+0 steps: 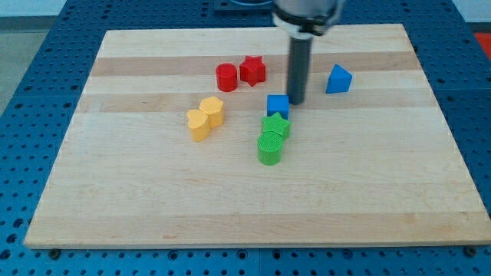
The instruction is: Slide the blue triangle towards the right side of the red star
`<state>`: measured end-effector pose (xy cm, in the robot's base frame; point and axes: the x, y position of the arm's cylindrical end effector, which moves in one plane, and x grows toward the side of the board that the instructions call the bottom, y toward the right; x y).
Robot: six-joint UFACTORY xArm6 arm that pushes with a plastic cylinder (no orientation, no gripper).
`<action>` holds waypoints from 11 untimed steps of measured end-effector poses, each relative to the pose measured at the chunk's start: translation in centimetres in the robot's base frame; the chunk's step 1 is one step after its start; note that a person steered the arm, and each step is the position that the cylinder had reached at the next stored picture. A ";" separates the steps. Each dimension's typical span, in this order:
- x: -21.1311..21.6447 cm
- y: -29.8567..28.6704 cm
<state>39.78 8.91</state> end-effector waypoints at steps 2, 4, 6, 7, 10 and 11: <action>2.0 3.6; -3.0 7.6; -6.3 6.2; -6.3 4.3; -6.3 0.7; -6.3 0.0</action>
